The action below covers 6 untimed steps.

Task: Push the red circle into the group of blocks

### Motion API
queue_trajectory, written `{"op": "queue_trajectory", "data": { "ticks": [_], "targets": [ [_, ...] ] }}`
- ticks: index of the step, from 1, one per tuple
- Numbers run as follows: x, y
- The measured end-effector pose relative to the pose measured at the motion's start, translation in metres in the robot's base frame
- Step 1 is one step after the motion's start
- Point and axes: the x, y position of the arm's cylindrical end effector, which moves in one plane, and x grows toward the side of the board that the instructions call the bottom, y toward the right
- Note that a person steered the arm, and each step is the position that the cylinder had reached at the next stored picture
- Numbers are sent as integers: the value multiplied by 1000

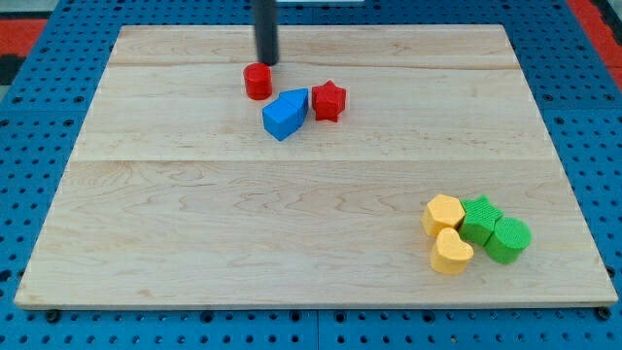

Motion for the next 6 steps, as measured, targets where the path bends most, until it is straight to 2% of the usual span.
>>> {"op": "queue_trajectory", "data": {
  "ticks": [1,3,4,5,6],
  "targets": [
    [0,-57],
    [71,49],
    [81,52],
    [67,48],
    [52,67]
  ]
}}
